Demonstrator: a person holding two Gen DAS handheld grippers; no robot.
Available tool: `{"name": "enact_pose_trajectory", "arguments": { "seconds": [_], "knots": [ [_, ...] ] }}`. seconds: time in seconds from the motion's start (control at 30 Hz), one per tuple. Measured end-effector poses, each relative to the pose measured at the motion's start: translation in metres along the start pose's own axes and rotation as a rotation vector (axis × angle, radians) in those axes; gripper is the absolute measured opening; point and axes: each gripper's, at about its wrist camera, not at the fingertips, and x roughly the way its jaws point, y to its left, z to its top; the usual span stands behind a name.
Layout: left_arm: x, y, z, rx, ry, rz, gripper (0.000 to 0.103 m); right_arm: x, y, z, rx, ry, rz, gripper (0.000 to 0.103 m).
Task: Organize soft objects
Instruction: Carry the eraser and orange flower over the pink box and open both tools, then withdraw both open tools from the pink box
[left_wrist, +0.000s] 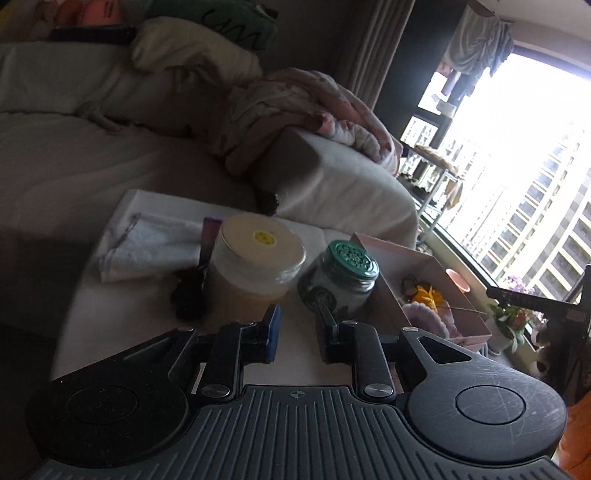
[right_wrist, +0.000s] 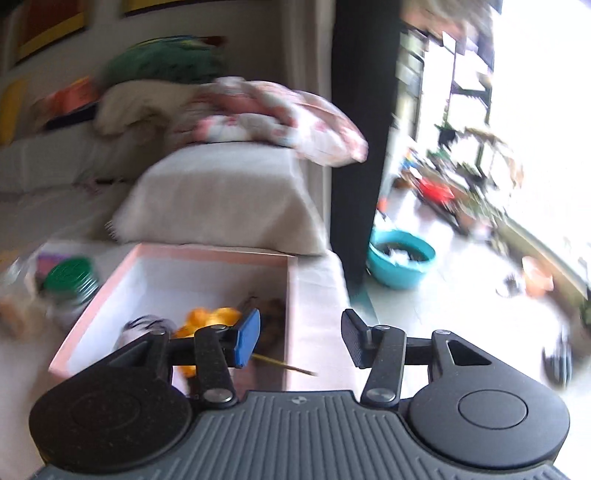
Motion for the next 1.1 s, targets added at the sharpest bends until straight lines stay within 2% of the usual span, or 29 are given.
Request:
{"name": "enact_pose_trajectory", "arguments": {
  "seconds": [0.13,0.23,0.33,0.4,0.43,0.6,0.77,0.87,0.97,1.03,1.1],
  "knots": [
    [0.007,-0.013,-0.009,0.004,0.029,-0.061,0.023,0.004,-0.041,-0.006,0.231,0.066,0.076,0.048],
    [0.014,-0.028,-0.014,0.028,0.056,-0.114,0.023,0.012,-0.058,-0.014,0.336,0.112,0.103,0.044],
    [0.024,-0.038,-0.018,0.035,0.080,-0.146,0.023,0.022,-0.065,-0.022,0.407,0.132,0.122,0.033],
    [0.027,-0.040,-0.021,0.037,0.090,-0.156,0.023,0.028,-0.063,-0.025,0.447,0.161,0.173,0.016],
    [0.027,-0.041,-0.023,0.041,0.094,-0.155,0.023,0.030,-0.058,-0.025,0.452,0.167,0.204,0.012],
    [0.023,-0.032,-0.027,0.030,0.100,-0.120,0.023,0.023,-0.023,-0.014,0.360,0.138,0.244,0.006],
    [0.020,-0.023,-0.030,0.002,0.096,-0.096,0.023,0.035,0.017,-0.009,0.280,0.181,0.295,0.005],
    [0.018,-0.019,-0.032,0.009,0.095,-0.060,0.023,0.044,0.038,-0.008,0.209,0.190,0.271,0.005],
    [0.012,-0.013,-0.035,0.043,0.078,0.008,0.023,0.043,0.049,-0.007,0.139,0.171,0.195,0.007],
    [0.007,-0.006,-0.035,0.067,0.059,0.056,0.023,0.037,0.049,-0.007,0.108,0.146,0.163,0.013],
    [0.003,0.004,-0.034,0.072,0.045,0.093,0.023,0.024,0.052,-0.008,0.072,0.112,0.138,0.033]
  ]
}}
